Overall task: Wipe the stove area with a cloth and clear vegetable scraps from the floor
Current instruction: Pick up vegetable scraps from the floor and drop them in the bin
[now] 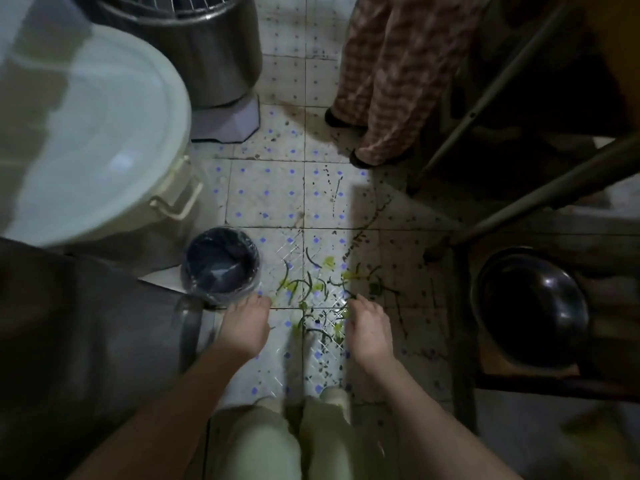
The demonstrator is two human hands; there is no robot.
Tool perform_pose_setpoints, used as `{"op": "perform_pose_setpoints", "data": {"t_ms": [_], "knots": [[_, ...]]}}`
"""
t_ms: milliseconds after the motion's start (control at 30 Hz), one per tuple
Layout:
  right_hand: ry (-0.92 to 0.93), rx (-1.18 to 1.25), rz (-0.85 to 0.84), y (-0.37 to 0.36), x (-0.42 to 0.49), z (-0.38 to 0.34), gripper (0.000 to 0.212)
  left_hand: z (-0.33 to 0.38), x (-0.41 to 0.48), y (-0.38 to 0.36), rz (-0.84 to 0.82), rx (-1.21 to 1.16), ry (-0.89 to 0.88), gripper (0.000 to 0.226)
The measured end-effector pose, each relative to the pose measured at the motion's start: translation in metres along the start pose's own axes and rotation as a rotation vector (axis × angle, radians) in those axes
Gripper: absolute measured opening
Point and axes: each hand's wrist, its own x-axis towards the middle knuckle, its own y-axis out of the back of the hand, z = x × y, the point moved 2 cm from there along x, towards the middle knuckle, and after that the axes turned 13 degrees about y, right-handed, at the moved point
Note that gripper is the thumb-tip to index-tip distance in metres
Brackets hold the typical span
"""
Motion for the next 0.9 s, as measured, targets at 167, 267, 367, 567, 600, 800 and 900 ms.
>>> {"op": "perform_pose_setpoints", "data": {"t_ms": [167, 267, 367, 567, 600, 800, 900], "knots": [[0.016, 0.031, 0.038, -0.073, 0.059, 0.045, 0.047, -0.002, 0.074, -0.089, 0.006, 0.034, -0.016, 0.046], [0.027, 0.042, 0.052, -0.115, 0.096, 0.069, 0.047, -0.005, 0.114, -0.138, -0.003, 0.039, -0.025, 0.045], [0.023, 0.049, 0.054, -0.157, 0.131, 0.093, 0.048, -0.005, 0.154, -0.183, 0.015, 0.045, -0.018, 0.045], [0.156, 0.013, 0.052, -0.233, 0.204, 0.122, 0.043, -0.001, 0.226, -0.265, 0.074, 0.029, -0.051, 0.043], [0.182, -0.025, 0.048, -0.237, 0.214, 0.126, 0.041, -0.001, 0.233, -0.272, 0.088, 0.032, -0.057, 0.044], [0.112, 0.032, -0.009, -0.258, 0.242, 0.145, 0.033, -0.005, 0.244, -0.292, 0.276, 0.038, -0.179, 0.055], [-0.014, 0.239, 0.045, -0.268, 0.261, 0.156, 0.036, -0.001, 0.264, -0.296, 0.25, 0.01, -0.159, 0.052]]}}
